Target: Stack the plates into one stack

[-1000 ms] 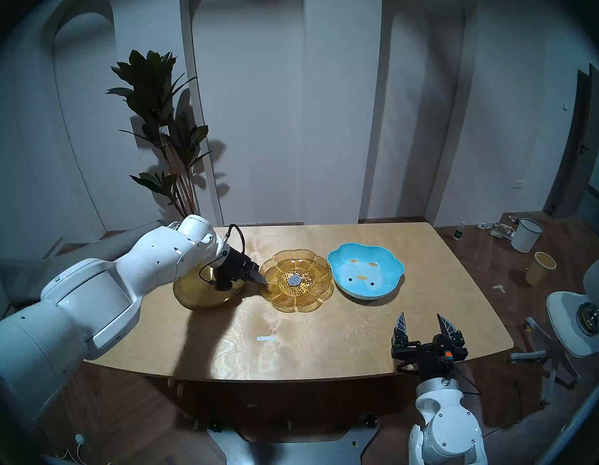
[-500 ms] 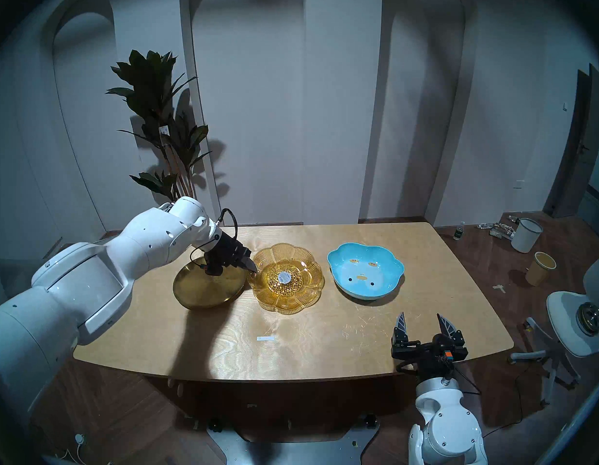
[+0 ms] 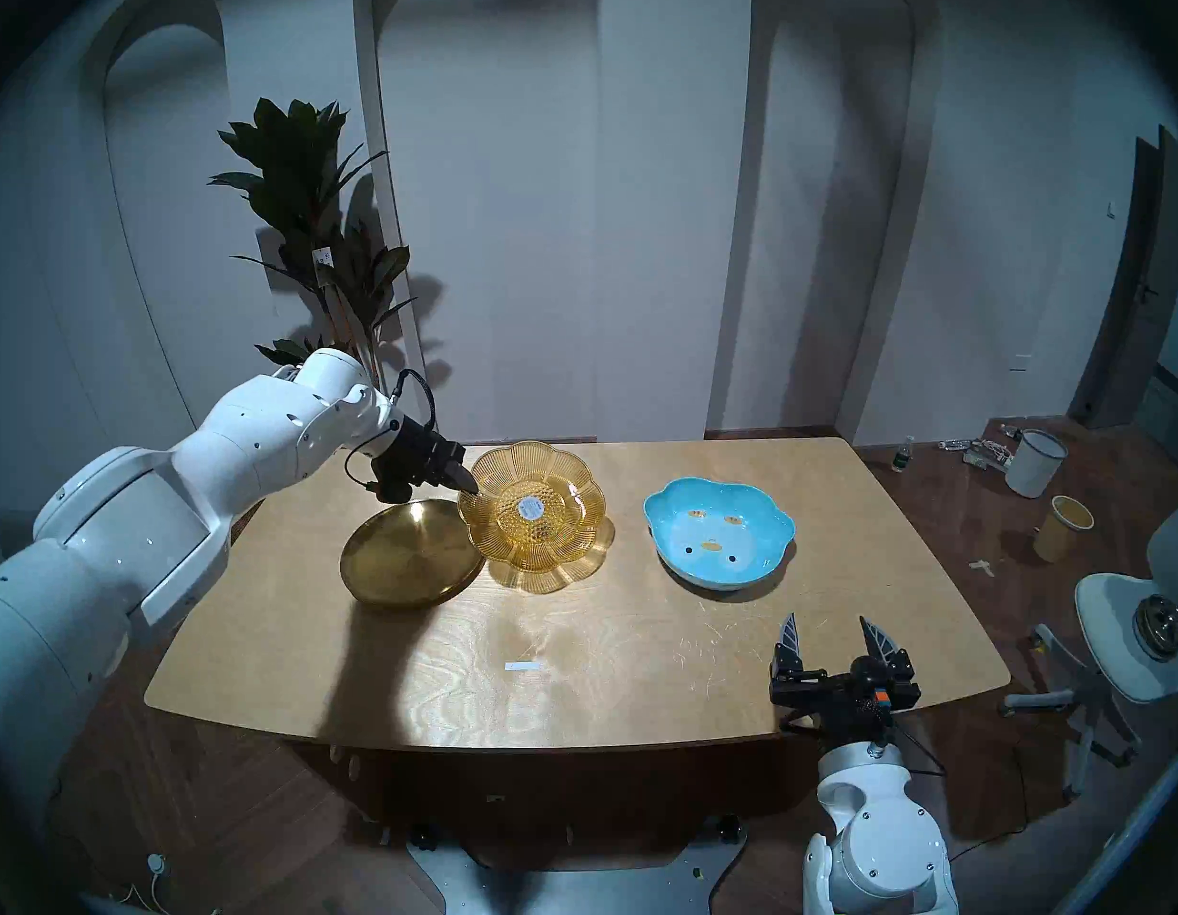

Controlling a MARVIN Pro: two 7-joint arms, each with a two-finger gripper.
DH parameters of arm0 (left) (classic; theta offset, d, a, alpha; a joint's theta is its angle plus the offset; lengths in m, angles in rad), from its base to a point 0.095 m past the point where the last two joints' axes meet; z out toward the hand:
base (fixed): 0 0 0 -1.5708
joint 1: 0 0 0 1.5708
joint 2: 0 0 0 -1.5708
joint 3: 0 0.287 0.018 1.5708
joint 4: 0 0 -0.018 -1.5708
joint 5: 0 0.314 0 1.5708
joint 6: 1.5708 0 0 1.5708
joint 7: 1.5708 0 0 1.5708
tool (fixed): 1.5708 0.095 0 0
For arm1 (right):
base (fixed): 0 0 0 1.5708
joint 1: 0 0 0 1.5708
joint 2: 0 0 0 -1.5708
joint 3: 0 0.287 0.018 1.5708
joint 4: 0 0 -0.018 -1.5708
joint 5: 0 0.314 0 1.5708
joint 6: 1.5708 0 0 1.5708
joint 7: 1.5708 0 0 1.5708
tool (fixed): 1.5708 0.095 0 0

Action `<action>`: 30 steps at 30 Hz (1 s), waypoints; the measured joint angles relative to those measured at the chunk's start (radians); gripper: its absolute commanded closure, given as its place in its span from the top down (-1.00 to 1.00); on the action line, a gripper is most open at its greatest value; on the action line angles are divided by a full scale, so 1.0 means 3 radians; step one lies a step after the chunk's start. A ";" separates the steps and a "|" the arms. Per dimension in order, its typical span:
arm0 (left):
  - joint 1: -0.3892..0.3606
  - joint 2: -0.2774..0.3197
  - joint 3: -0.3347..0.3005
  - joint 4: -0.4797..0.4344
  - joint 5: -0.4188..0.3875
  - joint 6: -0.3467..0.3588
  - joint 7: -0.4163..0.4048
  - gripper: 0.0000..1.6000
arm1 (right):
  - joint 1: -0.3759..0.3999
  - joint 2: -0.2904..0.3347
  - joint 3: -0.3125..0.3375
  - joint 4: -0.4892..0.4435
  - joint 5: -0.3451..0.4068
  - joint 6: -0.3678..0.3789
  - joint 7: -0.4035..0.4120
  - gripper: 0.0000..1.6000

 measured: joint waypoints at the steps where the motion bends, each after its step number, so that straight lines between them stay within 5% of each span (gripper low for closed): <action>1: -0.0009 0.0002 0.0004 0.0026 -0.0008 0.0000 0.0000 -1.00 | 0.0000 0.0000 0.0000 0.0000 0.0000 0.0000 0.0000 1.00; 30: -0.0183 0.0245 -0.0132 0.0832 -0.0373 0.0000 -0.0002 -1.00 | 0.0018 -0.0015 0.0010 0.0015 -0.0017 0.0001 0.0010 1.00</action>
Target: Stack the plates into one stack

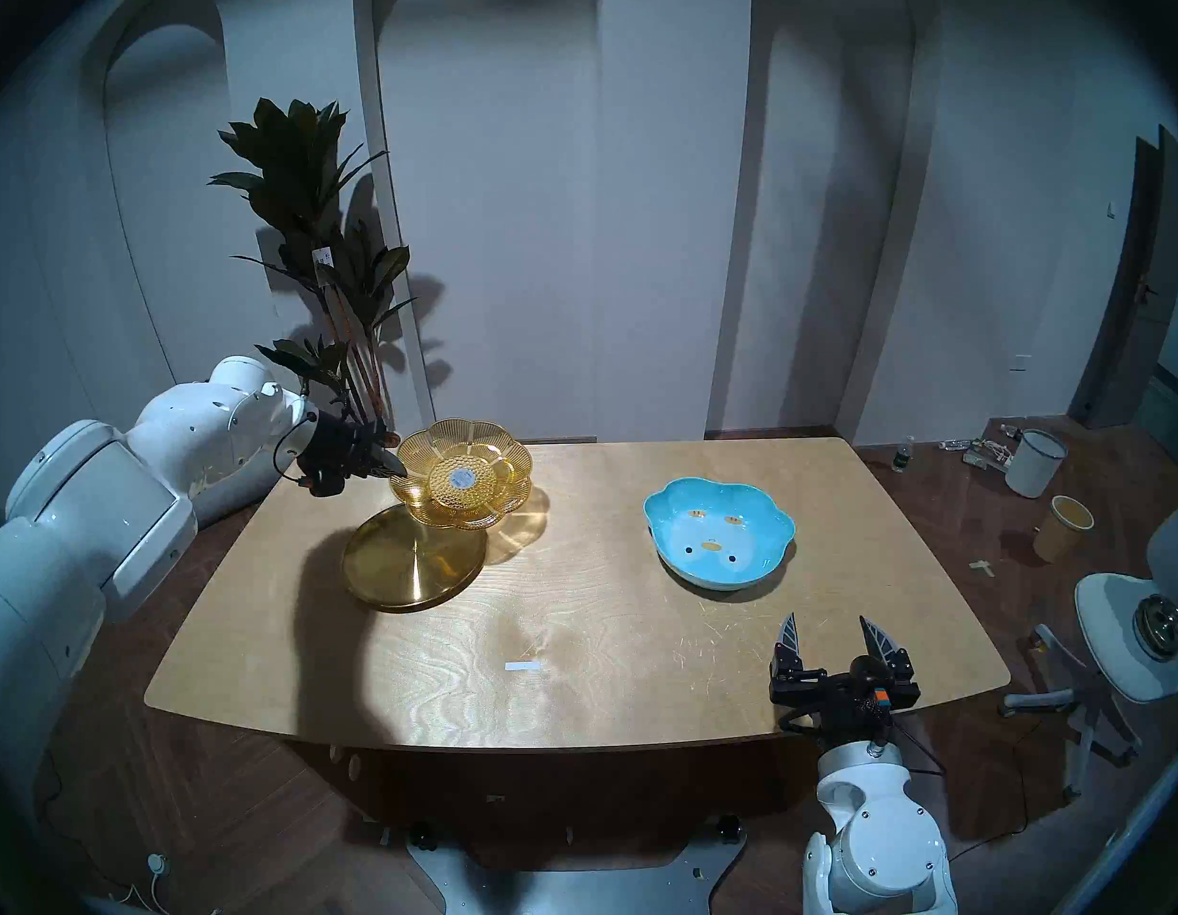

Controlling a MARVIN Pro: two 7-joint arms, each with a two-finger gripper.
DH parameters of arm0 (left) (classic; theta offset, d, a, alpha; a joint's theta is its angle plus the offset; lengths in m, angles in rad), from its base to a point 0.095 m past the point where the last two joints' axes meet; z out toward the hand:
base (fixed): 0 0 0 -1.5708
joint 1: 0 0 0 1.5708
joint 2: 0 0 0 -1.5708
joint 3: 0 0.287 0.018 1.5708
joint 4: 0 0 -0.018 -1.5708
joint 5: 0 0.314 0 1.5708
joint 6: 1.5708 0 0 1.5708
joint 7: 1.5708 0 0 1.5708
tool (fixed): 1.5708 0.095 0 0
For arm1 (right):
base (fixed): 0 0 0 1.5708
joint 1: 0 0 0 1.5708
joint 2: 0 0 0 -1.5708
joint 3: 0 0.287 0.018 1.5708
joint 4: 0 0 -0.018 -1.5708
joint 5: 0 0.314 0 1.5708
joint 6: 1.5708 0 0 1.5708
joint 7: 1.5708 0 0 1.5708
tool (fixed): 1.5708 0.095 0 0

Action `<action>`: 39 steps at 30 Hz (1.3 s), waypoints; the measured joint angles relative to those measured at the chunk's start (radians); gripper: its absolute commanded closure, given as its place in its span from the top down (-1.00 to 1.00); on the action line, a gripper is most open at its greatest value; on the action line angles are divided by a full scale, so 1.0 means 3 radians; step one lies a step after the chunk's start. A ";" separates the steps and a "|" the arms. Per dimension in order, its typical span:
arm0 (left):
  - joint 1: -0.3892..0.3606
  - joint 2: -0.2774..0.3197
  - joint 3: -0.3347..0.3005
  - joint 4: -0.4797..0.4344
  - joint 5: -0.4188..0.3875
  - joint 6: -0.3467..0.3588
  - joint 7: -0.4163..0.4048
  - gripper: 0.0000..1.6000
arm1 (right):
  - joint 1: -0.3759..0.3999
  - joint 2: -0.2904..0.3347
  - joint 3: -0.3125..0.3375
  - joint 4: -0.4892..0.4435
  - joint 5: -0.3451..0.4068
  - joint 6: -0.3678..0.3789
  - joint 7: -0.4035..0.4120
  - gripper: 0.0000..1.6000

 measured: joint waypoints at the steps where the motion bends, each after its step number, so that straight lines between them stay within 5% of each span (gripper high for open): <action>1: 0.0007 0.0017 0.0000 0.0015 -0.0005 0.0000 0.0000 -1.00 | 0.0001 -0.0001 0.0000 0.0001 -0.0001 0.0000 0.0000 1.00; 39: 0.0302 0.0247 0.0361 0.0061 -0.0009 0.0000 0.0003 -1.00 | 0.0018 -0.0023 0.0013 0.0012 -0.0023 0.0000 0.0016 1.00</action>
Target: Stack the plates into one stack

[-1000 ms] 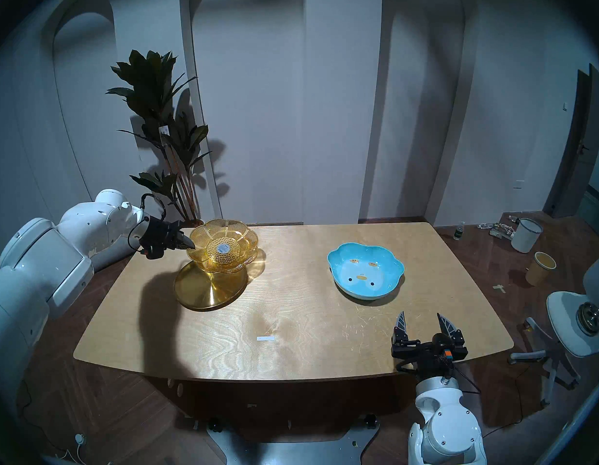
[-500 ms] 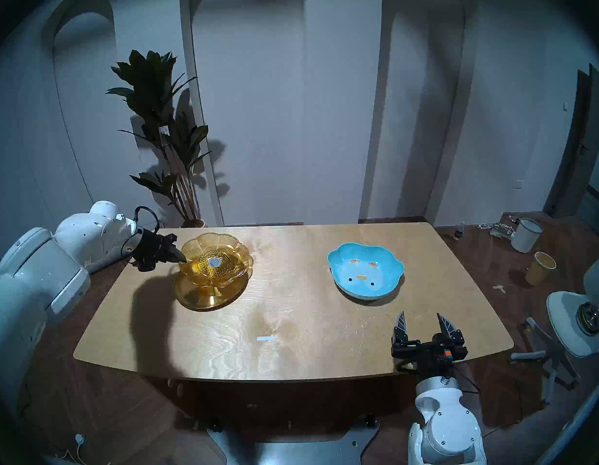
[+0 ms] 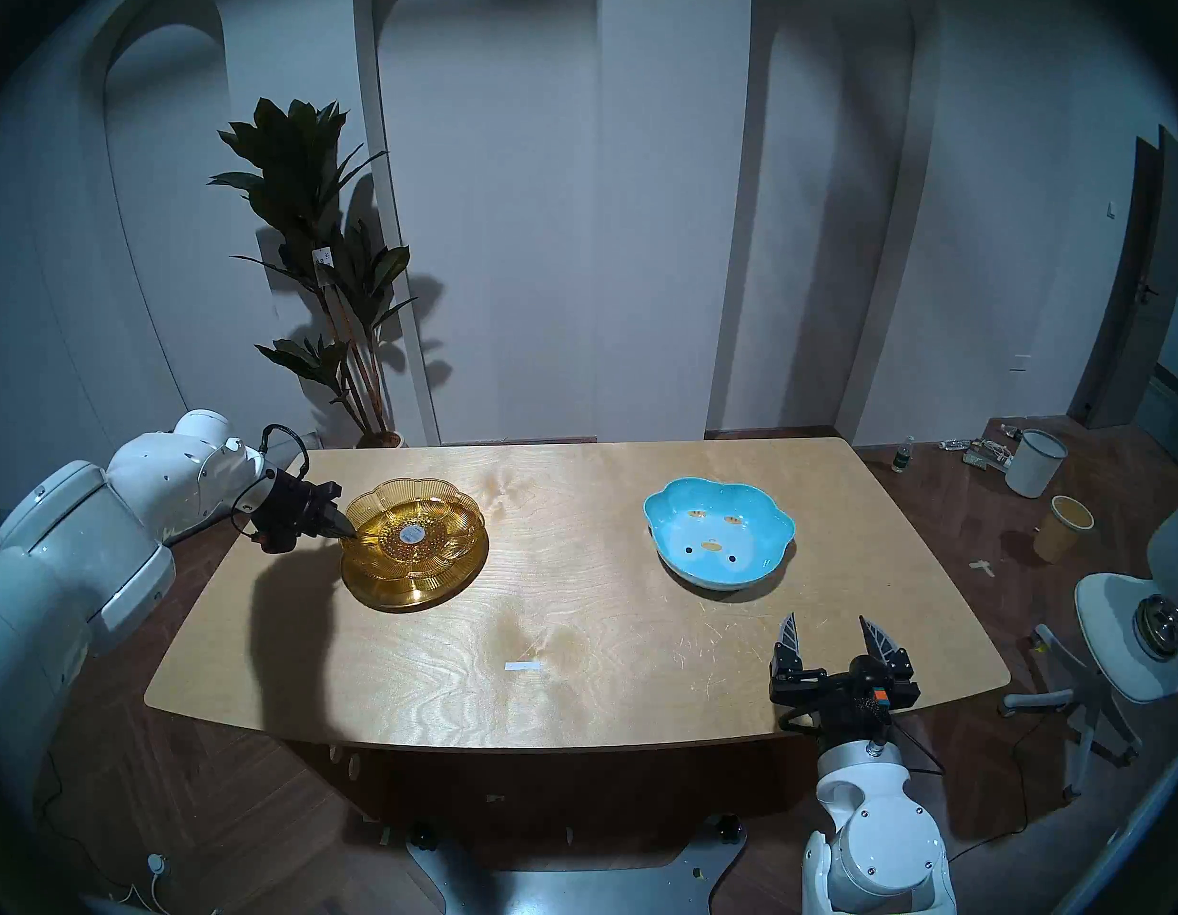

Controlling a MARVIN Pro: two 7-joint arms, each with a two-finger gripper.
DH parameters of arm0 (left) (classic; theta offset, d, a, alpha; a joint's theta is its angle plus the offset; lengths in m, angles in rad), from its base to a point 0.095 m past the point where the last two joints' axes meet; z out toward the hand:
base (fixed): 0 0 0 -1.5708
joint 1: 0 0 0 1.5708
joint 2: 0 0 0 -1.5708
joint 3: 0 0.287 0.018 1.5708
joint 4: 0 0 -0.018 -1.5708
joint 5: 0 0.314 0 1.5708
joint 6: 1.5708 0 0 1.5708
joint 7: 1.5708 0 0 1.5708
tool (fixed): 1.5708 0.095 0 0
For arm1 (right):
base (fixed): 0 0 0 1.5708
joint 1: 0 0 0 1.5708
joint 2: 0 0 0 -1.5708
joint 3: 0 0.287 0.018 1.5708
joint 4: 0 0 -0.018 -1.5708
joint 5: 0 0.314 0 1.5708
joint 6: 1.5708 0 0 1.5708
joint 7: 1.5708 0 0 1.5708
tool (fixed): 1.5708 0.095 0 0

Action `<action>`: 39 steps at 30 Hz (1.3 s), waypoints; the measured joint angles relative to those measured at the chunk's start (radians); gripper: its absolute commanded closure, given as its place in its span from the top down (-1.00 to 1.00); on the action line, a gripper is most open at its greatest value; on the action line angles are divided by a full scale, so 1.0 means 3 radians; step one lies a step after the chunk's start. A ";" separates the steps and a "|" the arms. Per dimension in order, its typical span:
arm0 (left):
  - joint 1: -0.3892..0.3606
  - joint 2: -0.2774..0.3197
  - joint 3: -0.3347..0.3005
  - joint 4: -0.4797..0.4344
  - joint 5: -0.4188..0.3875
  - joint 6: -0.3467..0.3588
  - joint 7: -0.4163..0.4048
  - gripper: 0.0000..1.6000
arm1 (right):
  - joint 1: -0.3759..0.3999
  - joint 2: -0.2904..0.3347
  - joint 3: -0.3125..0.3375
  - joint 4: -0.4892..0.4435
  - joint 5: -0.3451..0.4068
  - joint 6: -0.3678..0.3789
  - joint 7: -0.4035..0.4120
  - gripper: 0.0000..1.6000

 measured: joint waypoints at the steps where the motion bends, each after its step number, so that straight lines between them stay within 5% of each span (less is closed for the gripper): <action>1: 0.0001 0.0000 0.0008 -0.0002 0.0000 0.0000 0.0000 -1.00 | 0.0000 0.0000 0.0000 0.0000 0.0000 0.0000 0.0000 1.00; 39: 0.0037 0.0053 0.0378 -0.0171 0.0012 0.0001 0.0004 -1.00 | 0.0008 -0.0025 0.0014 0.0003 -0.0017 0.0000 0.0022 1.00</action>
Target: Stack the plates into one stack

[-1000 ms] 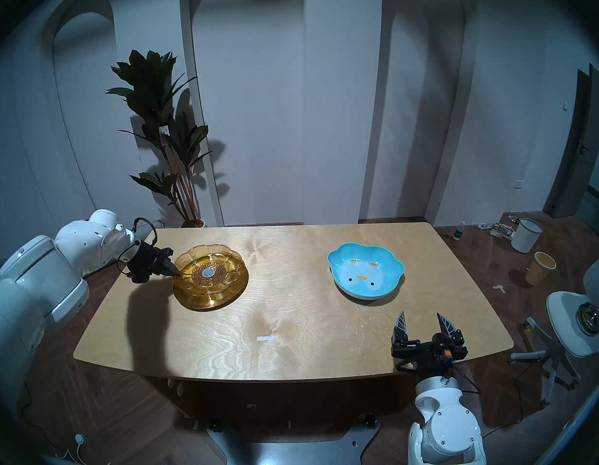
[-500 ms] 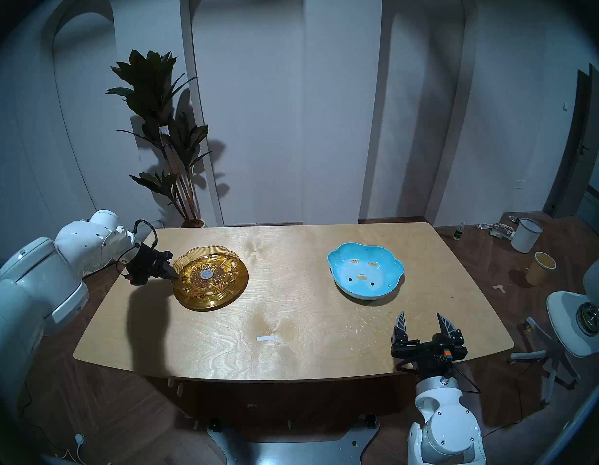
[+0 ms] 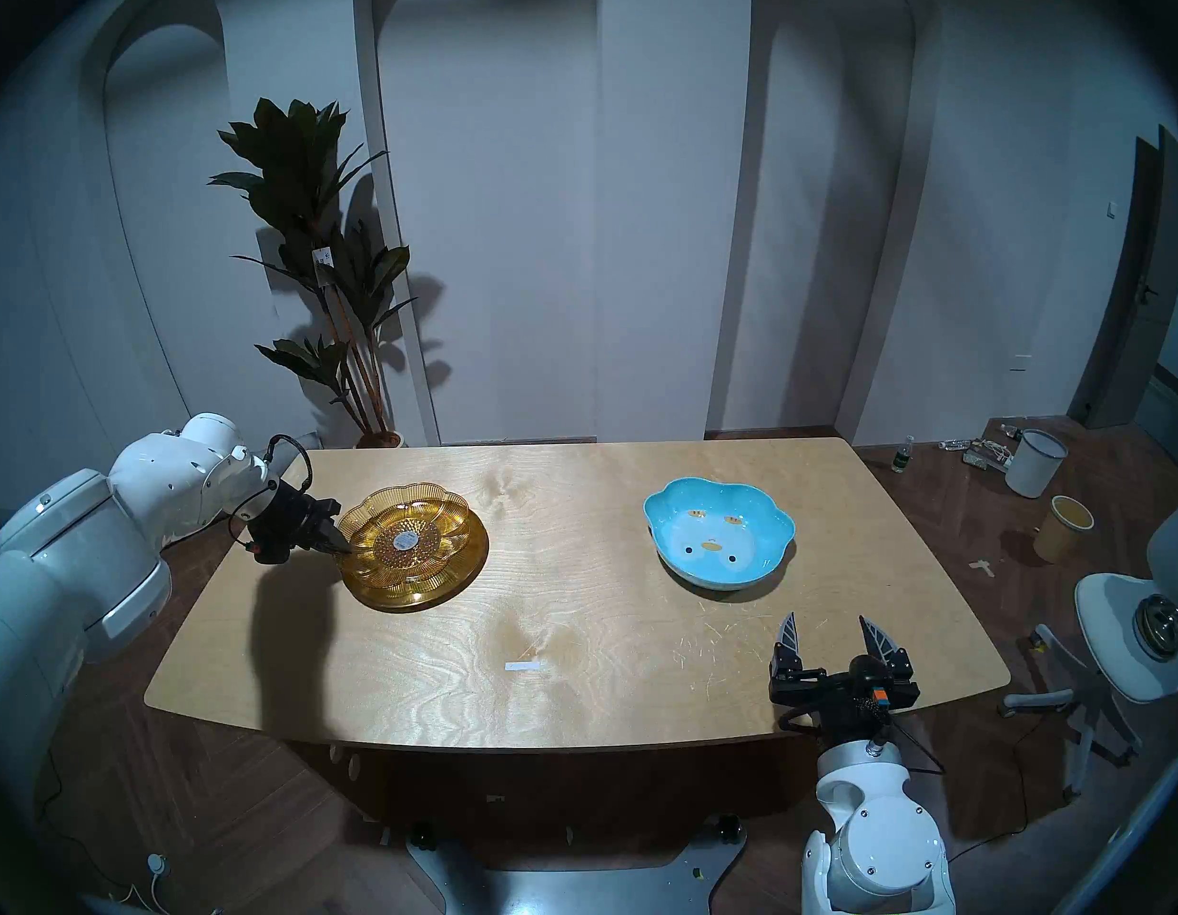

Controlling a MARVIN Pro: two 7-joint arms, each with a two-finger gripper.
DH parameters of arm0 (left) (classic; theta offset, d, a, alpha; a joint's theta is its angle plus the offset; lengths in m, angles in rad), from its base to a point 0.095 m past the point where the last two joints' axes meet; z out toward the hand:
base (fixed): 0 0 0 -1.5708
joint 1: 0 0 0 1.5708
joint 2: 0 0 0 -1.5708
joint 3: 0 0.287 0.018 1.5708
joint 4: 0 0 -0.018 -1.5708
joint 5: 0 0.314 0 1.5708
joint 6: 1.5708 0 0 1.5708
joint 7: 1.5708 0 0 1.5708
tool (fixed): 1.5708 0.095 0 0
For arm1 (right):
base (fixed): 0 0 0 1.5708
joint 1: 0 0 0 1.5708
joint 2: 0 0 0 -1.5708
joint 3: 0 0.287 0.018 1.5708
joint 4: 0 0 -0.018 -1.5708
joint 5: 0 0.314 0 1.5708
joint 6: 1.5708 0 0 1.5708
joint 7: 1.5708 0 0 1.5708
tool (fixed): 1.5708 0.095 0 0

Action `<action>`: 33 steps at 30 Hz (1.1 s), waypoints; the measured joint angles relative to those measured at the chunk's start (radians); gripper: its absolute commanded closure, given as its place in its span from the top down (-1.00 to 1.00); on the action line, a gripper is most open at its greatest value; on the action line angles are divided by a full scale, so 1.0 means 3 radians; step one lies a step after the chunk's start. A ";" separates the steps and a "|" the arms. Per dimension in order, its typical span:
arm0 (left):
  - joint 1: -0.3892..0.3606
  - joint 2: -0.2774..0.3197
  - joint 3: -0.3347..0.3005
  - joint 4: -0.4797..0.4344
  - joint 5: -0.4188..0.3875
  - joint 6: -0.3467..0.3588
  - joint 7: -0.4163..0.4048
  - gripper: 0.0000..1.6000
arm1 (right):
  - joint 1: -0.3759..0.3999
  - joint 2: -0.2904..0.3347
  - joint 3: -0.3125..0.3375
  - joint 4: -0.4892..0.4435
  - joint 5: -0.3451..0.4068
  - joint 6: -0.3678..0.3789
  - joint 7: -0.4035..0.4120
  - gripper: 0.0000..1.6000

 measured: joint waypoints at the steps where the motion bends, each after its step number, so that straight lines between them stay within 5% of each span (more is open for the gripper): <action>1: 0.0000 0.0006 0.0016 -0.0015 0.0000 0.0000 0.0000 -1.00 | 0.0000 -0.0001 0.0001 0.0000 -0.0001 0.0000 0.0001 1.00; 12: -0.0005 0.0046 0.0107 -0.0127 -0.0005 0.0000 0.0000 -1.00 | 0.0003 -0.0008 0.0004 0.0003 -0.0006 0.0000 0.0005 1.00; 16: -0.0005 0.0066 0.0146 -0.0177 -0.0015 0.0000 -0.0001 -0.62 | 0.0004 -0.0010 0.0005 0.0004 -0.0008 0.0000 0.0007 1.00; 17: -0.0004 0.0069 0.0152 -0.0184 -0.0017 0.0000 -0.0001 -0.14 | 0.0005 -0.0010 0.0006 0.0004 -0.0009 0.0000 0.0007 1.00; 18: -0.0003 0.0076 0.0163 -0.0199 -0.0026 0.0000 -0.0001 0.07 | 0.0005 -0.0011 0.0006 0.0004 -0.0009 0.0000 0.0008 1.00; 19: -0.0002 0.0081 0.0171 -0.0210 -0.0033 0.0000 -0.0001 0.07 | 0.0005 -0.0012 0.0006 0.0004 -0.0010 0.0000 0.0009 1.00; 20: 0.0000 0.0084 0.0181 -0.0223 -0.0042 0.0000 -0.0001 0.40 | 0.0005 -0.0012 0.0007 0.0005 -0.0010 0.0000 0.0009 1.00; 24: 0.0002 0.0092 0.0210 -0.0292 -0.0087 0.0000 0.0002 0.99 | 0.0006 -0.0015 0.0008 0.0005 -0.0012 0.0000 0.0012 1.00; 33: -0.0017 0.0136 0.0277 -0.0444 -0.0202 0.0001 0.0001 1.00 | 0.0009 -0.0020 0.0012 0.0007 -0.0016 0.0000 0.0018 1.00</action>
